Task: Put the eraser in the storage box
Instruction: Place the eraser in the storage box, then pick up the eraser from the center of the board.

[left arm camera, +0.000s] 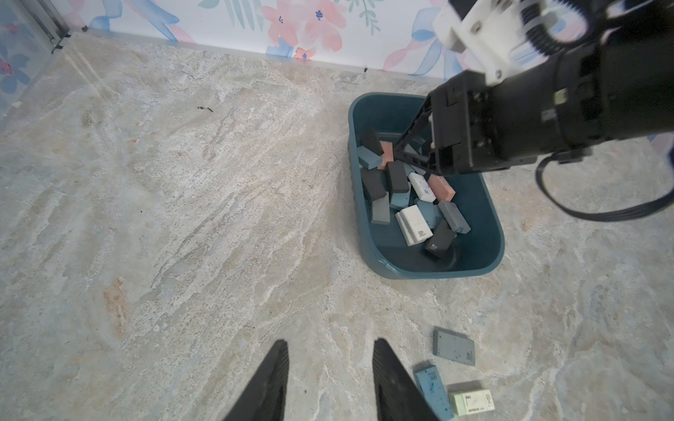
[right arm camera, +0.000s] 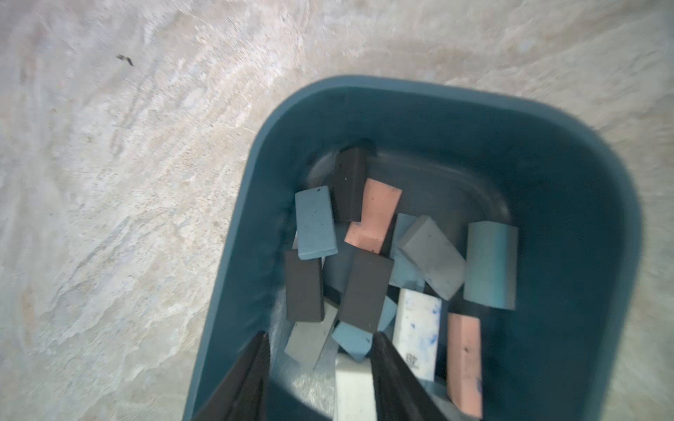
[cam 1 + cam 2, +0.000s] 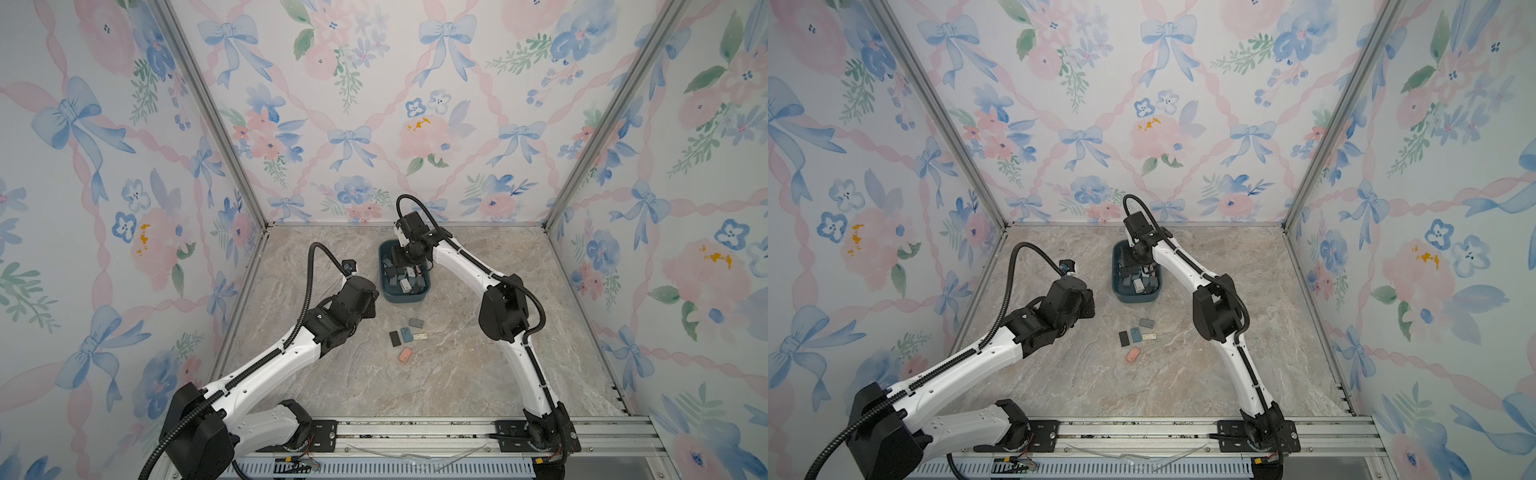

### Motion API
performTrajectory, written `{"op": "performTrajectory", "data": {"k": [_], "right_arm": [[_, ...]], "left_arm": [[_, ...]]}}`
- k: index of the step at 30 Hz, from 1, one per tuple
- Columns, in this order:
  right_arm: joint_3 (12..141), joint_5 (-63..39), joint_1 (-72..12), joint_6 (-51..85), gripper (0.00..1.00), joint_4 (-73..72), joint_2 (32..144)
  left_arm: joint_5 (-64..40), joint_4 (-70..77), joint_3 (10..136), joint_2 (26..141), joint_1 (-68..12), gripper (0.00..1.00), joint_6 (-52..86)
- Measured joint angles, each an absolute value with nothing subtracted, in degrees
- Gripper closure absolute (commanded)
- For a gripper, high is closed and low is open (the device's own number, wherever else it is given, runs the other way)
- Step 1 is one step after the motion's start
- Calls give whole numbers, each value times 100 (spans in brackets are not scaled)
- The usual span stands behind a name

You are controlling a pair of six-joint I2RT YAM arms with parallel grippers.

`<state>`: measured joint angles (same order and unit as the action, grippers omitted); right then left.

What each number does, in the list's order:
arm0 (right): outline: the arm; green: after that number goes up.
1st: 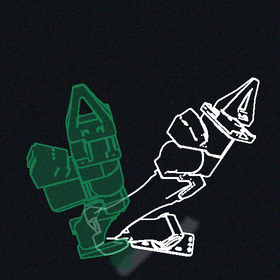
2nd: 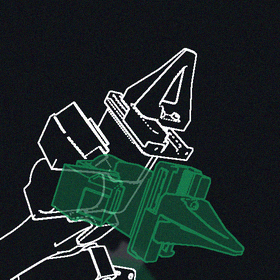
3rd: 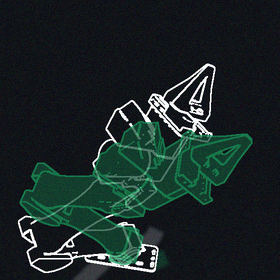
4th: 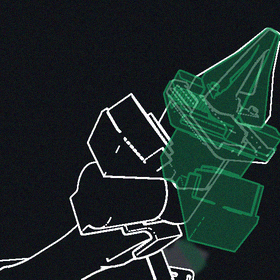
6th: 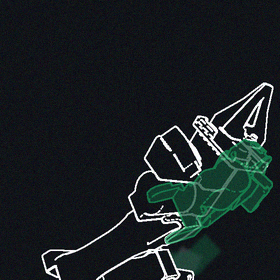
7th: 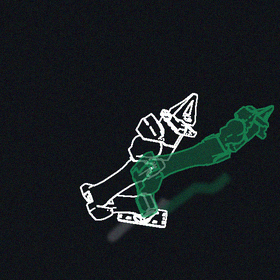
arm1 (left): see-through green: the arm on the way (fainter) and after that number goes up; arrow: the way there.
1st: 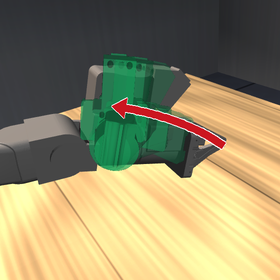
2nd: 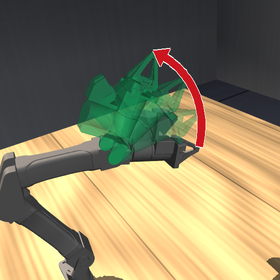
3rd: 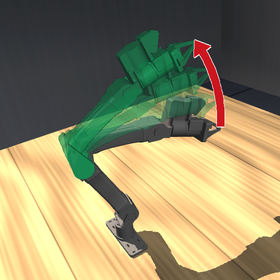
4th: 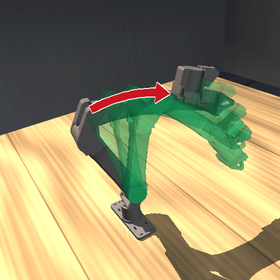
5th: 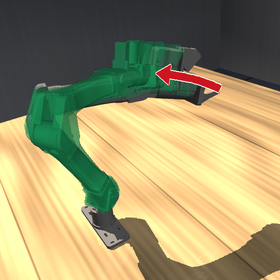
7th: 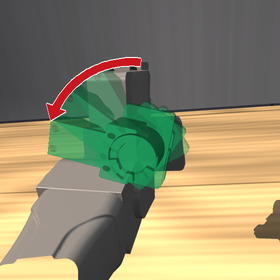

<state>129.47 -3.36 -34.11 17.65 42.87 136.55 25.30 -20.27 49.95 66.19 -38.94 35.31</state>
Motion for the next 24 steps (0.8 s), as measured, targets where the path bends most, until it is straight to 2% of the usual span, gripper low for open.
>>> {"op": "performTrajectory", "data": {"k": [6, 12, 24], "right_arm": [[11424, -167, -3411, 1721, 52, 3712, 12204], [9939, 139, -3404, 1691, 51, 3227, 10934], [8357, 397, -3114, 1697, 51, 2558, 9526]], "left_arm": [[2191, -2021, 4989, 6882, -3948, 52, 3771], [1828, -2093, 5162, 7749, -4368, 48, 4032], [1321, -2349, 5688, 9102, -4851, 44, 4772]]}}
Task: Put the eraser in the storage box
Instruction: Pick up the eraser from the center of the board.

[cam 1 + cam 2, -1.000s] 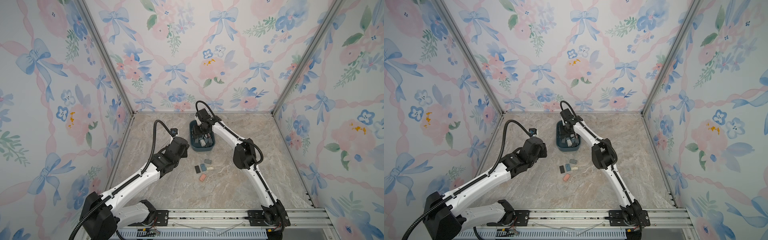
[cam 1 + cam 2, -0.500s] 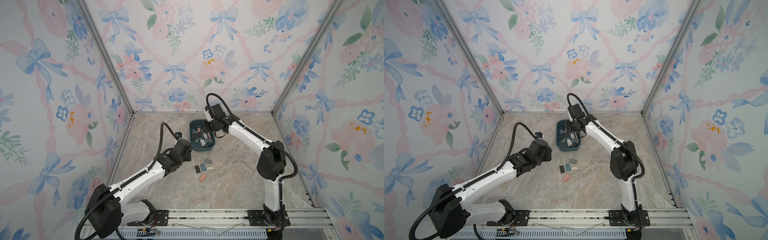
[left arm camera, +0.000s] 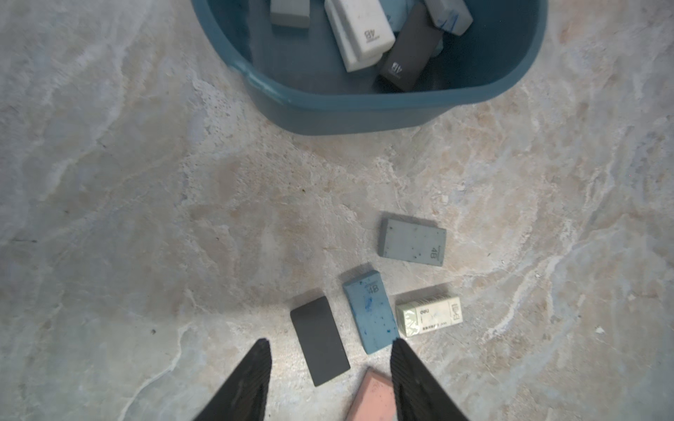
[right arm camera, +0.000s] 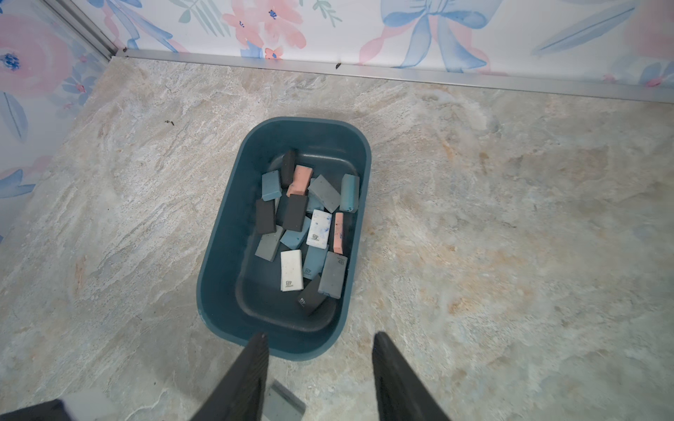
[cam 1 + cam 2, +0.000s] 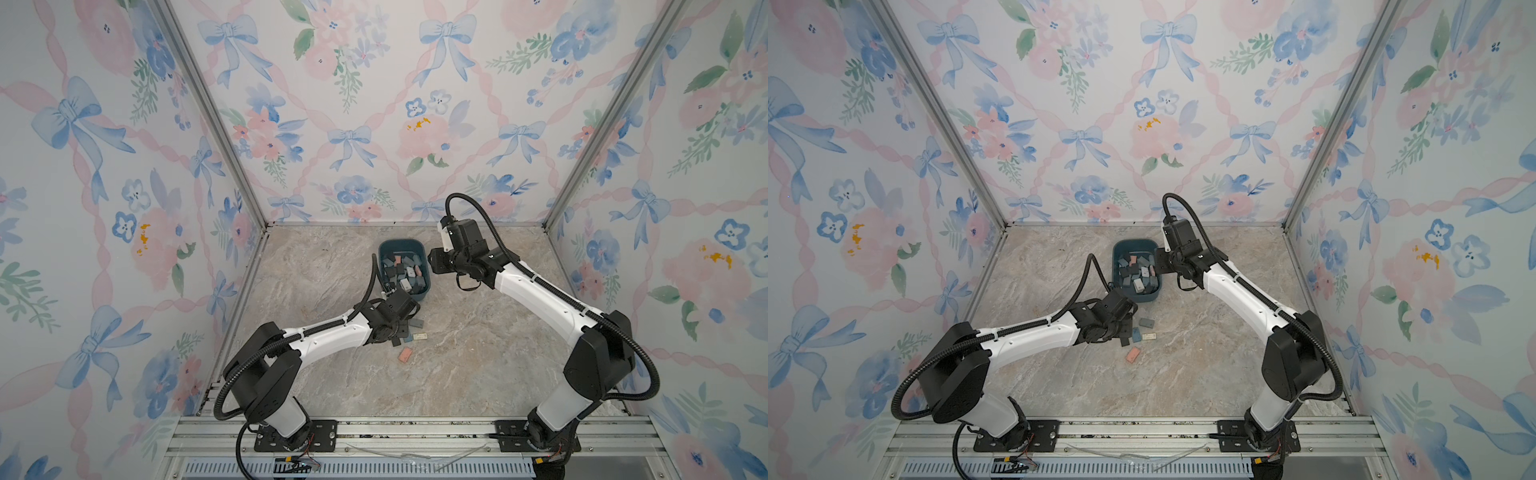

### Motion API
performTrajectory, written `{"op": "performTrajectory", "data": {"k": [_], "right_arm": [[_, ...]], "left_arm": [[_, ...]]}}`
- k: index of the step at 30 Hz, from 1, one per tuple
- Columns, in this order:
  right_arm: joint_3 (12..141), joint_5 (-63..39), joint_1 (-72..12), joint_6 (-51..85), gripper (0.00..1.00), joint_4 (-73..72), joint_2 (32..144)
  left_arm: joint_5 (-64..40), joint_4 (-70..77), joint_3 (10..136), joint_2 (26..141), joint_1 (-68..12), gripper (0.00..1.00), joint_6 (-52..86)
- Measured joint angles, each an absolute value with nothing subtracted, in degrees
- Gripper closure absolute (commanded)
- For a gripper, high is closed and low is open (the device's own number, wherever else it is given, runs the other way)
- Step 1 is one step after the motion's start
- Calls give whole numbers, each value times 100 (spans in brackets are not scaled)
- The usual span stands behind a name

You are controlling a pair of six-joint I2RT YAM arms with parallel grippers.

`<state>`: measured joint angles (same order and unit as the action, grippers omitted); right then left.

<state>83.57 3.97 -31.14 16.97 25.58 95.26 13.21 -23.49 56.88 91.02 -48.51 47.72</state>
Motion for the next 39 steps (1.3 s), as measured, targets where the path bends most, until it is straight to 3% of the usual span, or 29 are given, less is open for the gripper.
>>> {"op": "performTrajectory", "data": {"k": [16, 39], "right_arm": [[7793, 344, -2886, 1780, 51, 2246, 9251], [7644, 303, -2853, 1872, 51, 2156, 9251]], "left_arm": [[1256, -2502, 5763, 9717, -4875, 54, 5461], [1243, -2746, 6143, 10265, -4901, 56, 5535]]}}
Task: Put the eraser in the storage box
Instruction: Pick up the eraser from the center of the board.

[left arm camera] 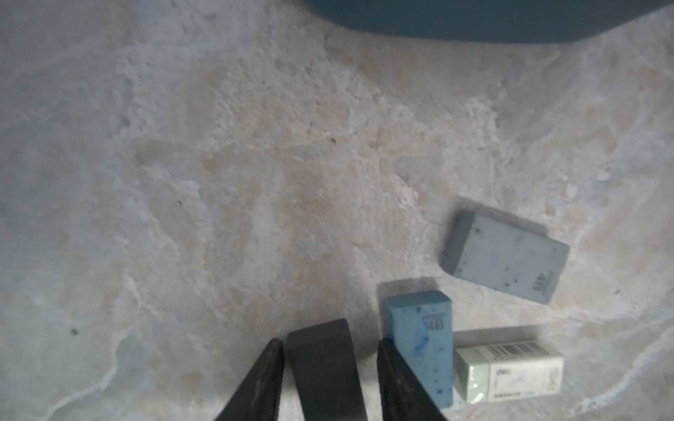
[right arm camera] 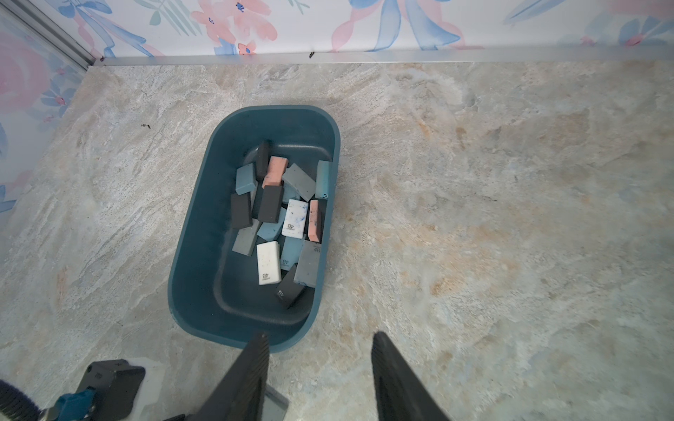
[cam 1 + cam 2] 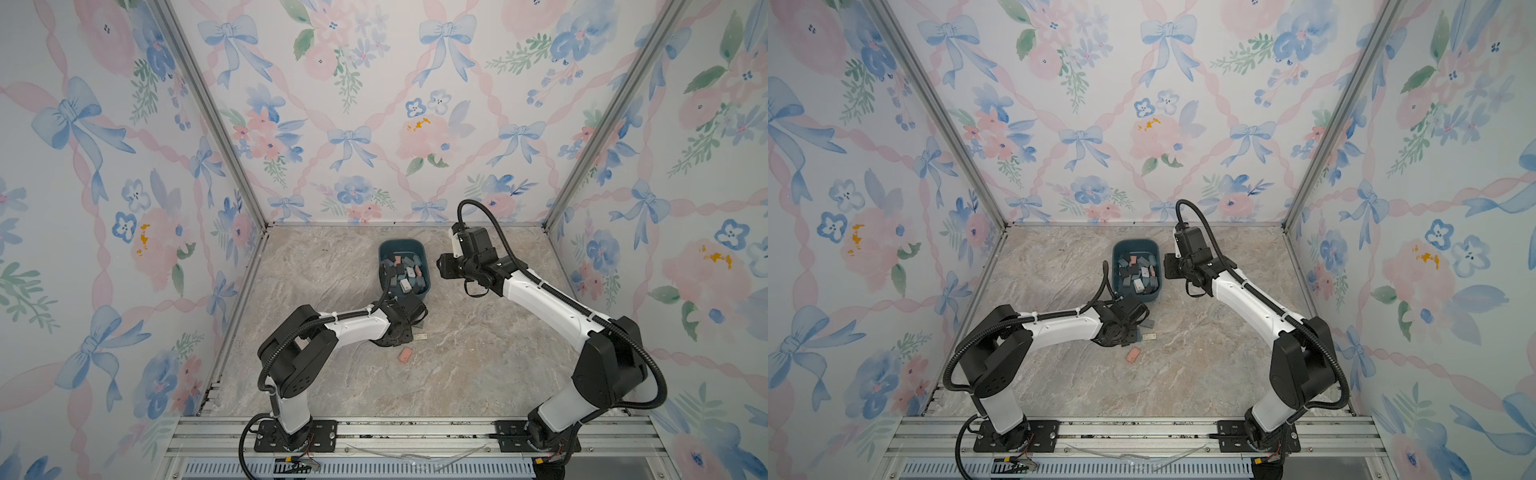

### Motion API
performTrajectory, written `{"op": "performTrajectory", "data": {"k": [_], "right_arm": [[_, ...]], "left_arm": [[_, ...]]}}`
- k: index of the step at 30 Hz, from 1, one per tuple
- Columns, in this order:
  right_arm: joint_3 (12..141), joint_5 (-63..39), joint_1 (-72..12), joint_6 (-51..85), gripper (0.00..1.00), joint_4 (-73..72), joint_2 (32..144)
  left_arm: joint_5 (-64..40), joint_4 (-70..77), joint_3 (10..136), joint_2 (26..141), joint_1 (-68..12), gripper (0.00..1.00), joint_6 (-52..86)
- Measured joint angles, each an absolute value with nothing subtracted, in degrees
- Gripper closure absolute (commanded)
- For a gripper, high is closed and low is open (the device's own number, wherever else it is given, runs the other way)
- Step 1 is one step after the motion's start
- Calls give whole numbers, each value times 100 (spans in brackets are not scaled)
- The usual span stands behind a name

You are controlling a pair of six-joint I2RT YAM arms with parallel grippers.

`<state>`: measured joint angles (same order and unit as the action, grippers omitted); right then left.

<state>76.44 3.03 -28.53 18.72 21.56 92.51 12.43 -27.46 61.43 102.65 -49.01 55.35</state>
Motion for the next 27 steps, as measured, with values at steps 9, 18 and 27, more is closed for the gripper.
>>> {"op": "performTrajectory", "data": {"k": [9, 18, 27], "right_arm": [[7577, 301, -2851, 1892, 51, 2139, 9251], [7575, 298, -2842, 1909, 51, 2134, 9251], [7572, 283, -2842, 1909, 51, 2134, 9251]], "left_arm": [[1441, -3085, 6165, 10272, -4950, 61, 5489], [1514, -3277, 6261, 10339, -4987, 73, 5378], [1527, -3334, 6313, 10361, -4995, 79, 5308]]}}
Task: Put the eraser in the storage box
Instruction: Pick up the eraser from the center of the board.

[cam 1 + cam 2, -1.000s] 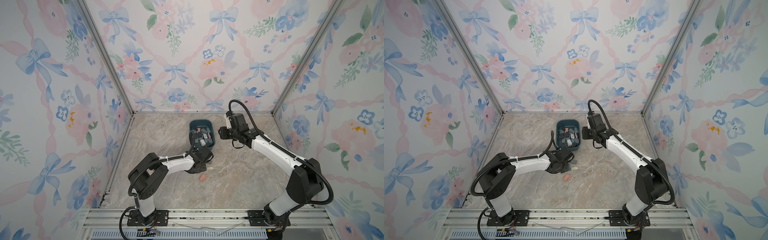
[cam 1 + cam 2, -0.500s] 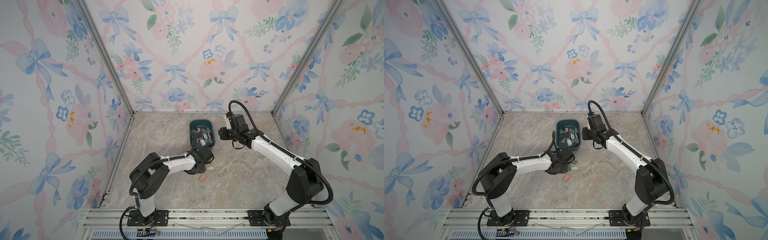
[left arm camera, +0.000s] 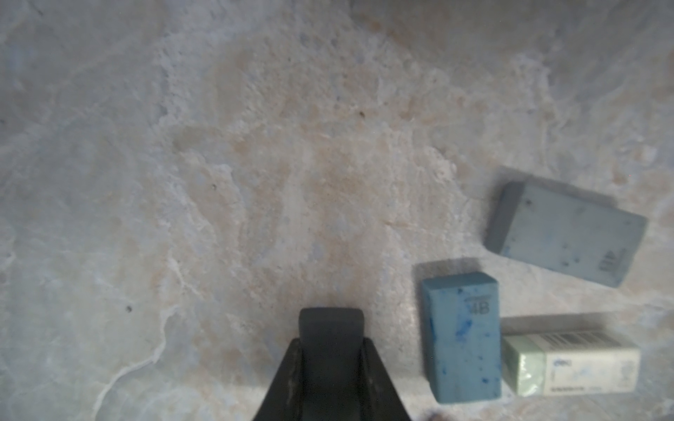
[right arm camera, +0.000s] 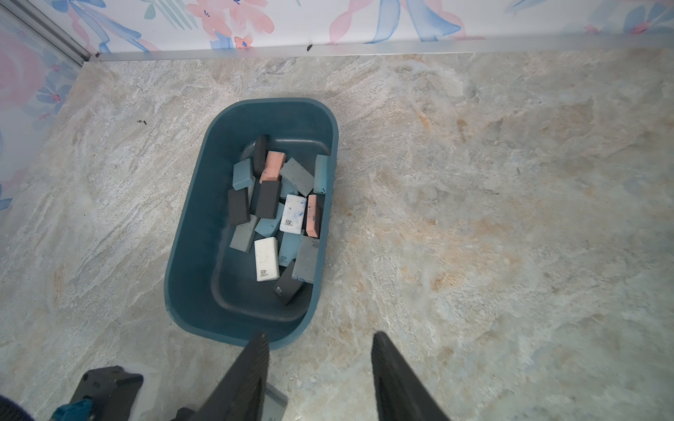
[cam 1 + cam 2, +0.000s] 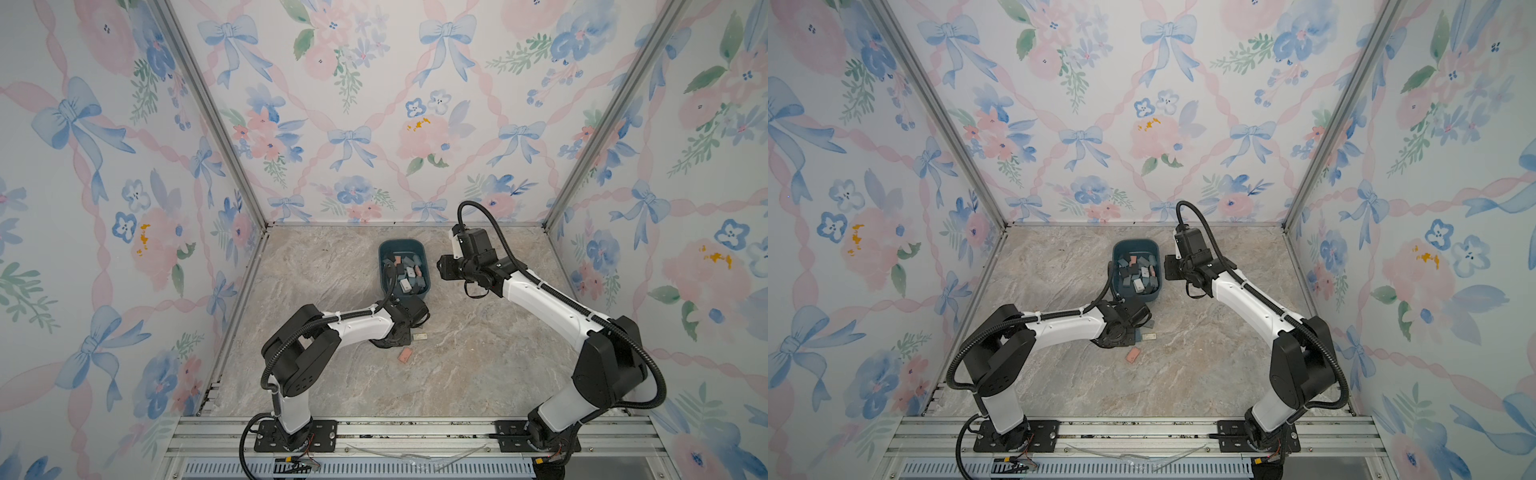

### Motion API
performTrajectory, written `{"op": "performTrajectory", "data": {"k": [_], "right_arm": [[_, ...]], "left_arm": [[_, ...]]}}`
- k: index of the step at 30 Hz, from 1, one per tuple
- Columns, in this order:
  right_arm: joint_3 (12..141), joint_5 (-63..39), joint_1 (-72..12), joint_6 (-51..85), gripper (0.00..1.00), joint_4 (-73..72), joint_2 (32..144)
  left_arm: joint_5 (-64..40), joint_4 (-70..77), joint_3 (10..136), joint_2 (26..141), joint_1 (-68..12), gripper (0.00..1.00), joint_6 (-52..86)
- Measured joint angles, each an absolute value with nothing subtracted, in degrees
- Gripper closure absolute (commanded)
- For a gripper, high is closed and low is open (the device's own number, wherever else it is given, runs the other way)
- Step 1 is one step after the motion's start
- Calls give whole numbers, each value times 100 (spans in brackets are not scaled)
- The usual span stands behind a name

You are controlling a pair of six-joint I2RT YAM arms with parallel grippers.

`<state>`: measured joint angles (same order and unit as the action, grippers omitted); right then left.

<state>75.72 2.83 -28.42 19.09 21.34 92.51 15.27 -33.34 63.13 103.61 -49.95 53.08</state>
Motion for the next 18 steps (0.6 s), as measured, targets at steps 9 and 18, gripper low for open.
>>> {"op": "performTrajectory", "data": {"k": [9, 18], "right_arm": [[7570, 283, -2812, 1911, 51, 2134, 9249], [7537, 281, -2757, 1909, 51, 2134, 9244]], "left_arm": [[1540, -3395, 6318, 10248, -4995, 79, 5293], [1564, -3457, 6514, 9732, -4954, 77, 5164]]}}
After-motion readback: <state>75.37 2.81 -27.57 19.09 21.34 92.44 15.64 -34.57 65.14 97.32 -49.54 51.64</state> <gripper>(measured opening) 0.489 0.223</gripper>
